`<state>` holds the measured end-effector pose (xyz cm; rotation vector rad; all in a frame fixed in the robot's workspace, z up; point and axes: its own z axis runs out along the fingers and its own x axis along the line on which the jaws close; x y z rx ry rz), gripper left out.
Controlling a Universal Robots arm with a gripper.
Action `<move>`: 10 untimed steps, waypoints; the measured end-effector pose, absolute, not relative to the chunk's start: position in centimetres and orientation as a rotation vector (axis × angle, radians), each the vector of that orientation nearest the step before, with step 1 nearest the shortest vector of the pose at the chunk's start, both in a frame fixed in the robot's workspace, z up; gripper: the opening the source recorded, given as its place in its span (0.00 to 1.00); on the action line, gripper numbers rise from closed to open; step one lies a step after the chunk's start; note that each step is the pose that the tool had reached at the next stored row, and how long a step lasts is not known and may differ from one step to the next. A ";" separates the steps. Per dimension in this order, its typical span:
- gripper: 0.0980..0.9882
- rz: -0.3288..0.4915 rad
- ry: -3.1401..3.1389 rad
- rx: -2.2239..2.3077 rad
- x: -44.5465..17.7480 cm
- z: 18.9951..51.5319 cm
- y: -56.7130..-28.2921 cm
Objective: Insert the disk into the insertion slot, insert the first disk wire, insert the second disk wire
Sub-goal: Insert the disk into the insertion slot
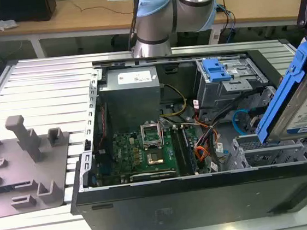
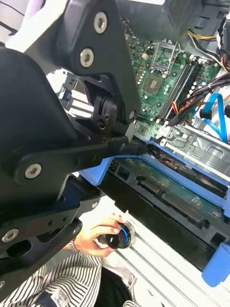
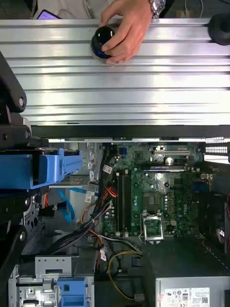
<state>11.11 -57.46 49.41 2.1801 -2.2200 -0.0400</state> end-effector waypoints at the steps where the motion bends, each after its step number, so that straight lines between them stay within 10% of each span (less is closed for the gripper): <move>1: 0.30 -0.040 -2.220 2.180 11.1 49.3 -57.5; 10: 0.30 -0.040 -2.220 2.180 11.1 48.1 -57.5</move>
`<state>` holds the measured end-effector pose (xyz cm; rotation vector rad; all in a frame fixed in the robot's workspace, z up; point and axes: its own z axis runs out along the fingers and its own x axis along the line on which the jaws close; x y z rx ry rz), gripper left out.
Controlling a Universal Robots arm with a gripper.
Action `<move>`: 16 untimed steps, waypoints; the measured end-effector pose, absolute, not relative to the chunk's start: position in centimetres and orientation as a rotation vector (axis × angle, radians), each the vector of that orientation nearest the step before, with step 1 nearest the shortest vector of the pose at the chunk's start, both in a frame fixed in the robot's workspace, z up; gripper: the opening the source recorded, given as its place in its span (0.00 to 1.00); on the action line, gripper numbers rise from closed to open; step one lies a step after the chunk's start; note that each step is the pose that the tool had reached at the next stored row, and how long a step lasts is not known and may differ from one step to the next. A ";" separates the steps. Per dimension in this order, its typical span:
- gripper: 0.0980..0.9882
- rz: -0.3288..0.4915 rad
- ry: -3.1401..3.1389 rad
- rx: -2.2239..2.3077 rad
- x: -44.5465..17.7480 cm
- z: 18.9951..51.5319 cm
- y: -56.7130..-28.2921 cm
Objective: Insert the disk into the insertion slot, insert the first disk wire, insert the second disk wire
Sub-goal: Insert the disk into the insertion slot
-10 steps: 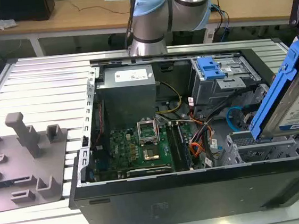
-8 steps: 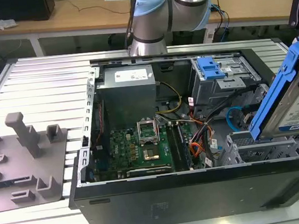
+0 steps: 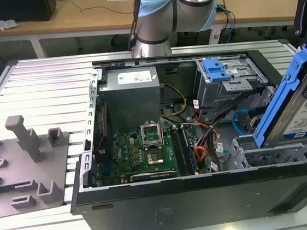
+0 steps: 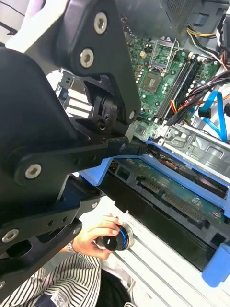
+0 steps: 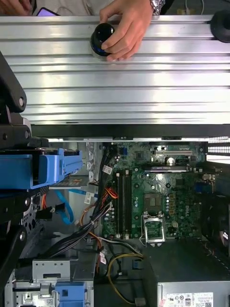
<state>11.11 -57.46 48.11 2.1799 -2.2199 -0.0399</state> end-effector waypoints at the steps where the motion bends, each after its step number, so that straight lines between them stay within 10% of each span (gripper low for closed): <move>1: 0.30 -0.040 -2.220 2.180 11.1 47.9 -57.5; 16: 0.30 -0.041 -2.220 2.180 11.1 45.5 -57.3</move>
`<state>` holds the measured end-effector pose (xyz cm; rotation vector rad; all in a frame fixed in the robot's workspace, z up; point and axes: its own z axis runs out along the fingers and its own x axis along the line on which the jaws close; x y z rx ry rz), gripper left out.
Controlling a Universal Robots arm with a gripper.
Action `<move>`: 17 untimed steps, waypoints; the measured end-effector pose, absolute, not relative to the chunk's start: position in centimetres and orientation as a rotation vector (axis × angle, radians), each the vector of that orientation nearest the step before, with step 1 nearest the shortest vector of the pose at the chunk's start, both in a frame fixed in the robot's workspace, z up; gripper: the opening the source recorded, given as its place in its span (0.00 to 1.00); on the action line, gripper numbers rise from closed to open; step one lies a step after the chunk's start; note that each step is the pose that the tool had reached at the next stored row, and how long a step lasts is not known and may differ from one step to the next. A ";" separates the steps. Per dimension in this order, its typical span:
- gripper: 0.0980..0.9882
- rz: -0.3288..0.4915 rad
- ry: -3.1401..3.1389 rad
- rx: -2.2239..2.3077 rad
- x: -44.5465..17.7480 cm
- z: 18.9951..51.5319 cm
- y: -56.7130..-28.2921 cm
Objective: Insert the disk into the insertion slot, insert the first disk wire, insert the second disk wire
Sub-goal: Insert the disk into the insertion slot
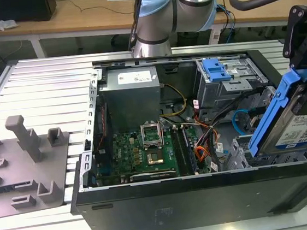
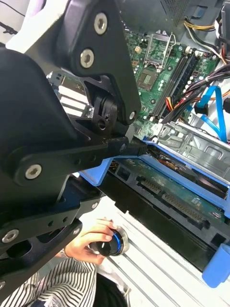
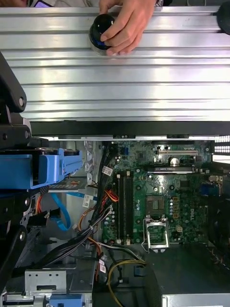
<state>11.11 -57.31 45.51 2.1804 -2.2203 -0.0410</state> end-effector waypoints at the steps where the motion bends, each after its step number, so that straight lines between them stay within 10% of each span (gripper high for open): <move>1: 0.30 -0.042 -2.221 2.181 11.1 45.5 -57.2; 17: 0.30 -0.065 -2.230 2.191 11.1 43.9 -55.4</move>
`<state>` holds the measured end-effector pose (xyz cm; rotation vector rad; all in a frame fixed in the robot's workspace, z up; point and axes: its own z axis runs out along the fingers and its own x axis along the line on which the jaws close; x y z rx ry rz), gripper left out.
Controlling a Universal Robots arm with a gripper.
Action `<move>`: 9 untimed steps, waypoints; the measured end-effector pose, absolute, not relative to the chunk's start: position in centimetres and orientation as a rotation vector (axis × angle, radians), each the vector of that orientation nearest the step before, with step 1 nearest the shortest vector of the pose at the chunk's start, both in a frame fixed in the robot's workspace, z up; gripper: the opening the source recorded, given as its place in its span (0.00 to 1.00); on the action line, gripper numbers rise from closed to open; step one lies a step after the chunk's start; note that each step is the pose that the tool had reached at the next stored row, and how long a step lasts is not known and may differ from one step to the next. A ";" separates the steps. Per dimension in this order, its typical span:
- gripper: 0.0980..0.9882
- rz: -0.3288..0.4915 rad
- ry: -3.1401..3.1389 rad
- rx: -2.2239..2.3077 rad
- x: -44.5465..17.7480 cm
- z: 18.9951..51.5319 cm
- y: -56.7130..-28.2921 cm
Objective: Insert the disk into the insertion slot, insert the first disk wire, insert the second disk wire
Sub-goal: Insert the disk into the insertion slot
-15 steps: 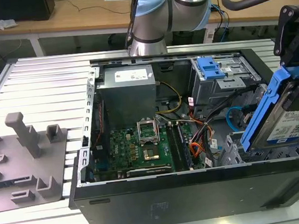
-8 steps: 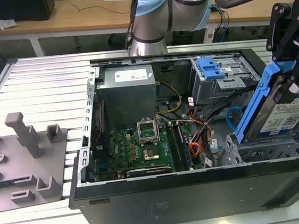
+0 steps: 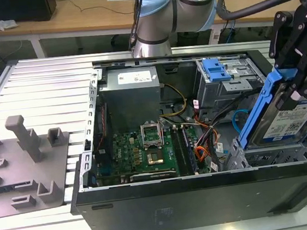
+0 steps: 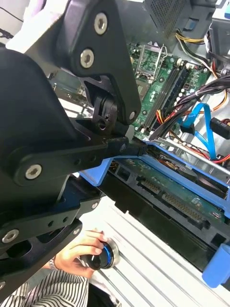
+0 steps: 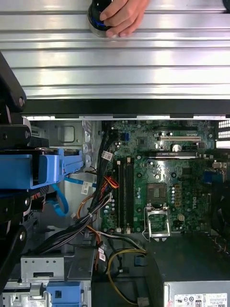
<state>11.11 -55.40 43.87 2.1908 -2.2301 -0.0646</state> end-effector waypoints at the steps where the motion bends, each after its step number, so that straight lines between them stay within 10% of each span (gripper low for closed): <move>1: 0.30 -0.065 -2.230 2.191 11.1 43.8 -55.4; 9: 0.30 -0.068 -2.231 2.192 11.1 42.5 -55.1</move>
